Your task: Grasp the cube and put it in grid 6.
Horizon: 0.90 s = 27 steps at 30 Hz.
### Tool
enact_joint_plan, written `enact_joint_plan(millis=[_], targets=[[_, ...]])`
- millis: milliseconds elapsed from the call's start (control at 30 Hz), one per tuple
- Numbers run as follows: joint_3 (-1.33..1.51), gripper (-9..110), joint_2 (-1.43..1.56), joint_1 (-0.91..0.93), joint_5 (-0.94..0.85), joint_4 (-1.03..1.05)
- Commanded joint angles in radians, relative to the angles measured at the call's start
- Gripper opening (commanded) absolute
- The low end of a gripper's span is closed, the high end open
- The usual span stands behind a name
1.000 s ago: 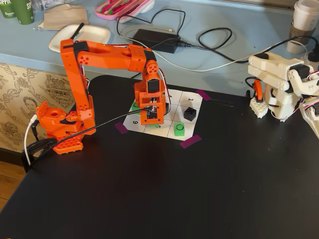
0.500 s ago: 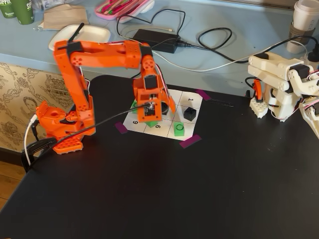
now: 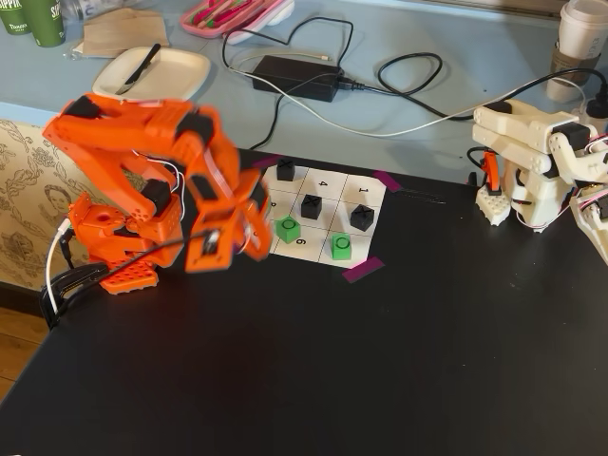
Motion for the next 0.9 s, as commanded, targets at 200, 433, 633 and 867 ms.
enact_joint_plan(millis=[200,433,633,867], targets=[[0.491,0,0.430,0.028,-0.032,-0.158],[0.548,0,0.609,0.058,-0.005,-0.075],[0.569,0,0.669,0.060,0.011,-0.049],[0.571,0,0.669,0.018,-0.037,-0.049]])
